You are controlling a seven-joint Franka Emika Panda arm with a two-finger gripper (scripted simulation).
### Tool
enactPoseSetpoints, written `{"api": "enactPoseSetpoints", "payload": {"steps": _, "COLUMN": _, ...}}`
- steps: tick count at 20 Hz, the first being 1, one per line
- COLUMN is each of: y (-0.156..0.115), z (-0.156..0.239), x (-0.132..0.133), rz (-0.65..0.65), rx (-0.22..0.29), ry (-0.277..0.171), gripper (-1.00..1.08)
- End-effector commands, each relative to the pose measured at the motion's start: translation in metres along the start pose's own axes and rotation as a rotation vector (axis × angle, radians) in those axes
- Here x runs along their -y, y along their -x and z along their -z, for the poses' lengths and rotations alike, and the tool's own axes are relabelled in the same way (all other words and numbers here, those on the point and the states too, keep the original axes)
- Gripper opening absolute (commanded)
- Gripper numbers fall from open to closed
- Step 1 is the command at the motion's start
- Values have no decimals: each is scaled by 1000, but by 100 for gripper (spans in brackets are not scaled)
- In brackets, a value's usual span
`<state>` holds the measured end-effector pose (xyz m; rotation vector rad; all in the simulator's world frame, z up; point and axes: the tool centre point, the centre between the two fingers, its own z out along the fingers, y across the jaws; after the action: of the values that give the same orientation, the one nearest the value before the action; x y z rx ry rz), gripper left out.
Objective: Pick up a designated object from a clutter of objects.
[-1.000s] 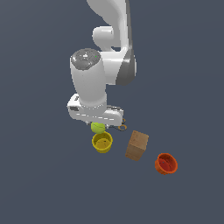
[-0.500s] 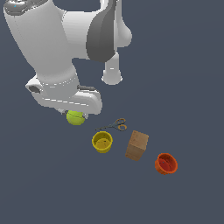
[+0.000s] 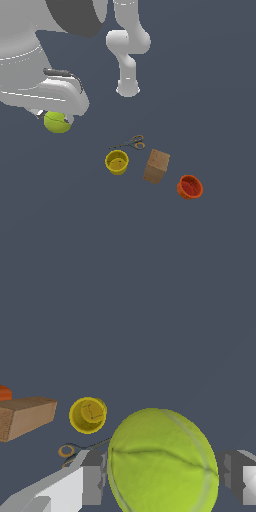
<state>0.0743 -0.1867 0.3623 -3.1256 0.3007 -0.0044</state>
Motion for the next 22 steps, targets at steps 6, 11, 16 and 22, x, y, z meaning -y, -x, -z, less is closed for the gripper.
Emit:
{"api": "enactPoseSetpoints", "payload": {"steps": 6, "y": -15, "z": 41, "x": -28, "rz": 1, "rx": 1, "ry": 1, "gripper": -100}}
{"api": "enactPoseSetpoints", "payload": {"steps": 11, "y": -23, "z": 59, "x": -40, "rz": 1, "rx": 2, "ry": 1, "gripper": -100}}
{"api": "enactPoseSetpoints", "payload": {"steps": 16, "y": -27, "z": 69, "x": -47, "rz": 1, "rx": 2, "ry": 2, "gripper": -100}}
{"api": "enactPoseSetpoints", "payload": {"steps": 22, "y": -31, "z": 75, "x": -51, "rz": 1, "rx": 3, "ry": 2, "gripper": -100}}
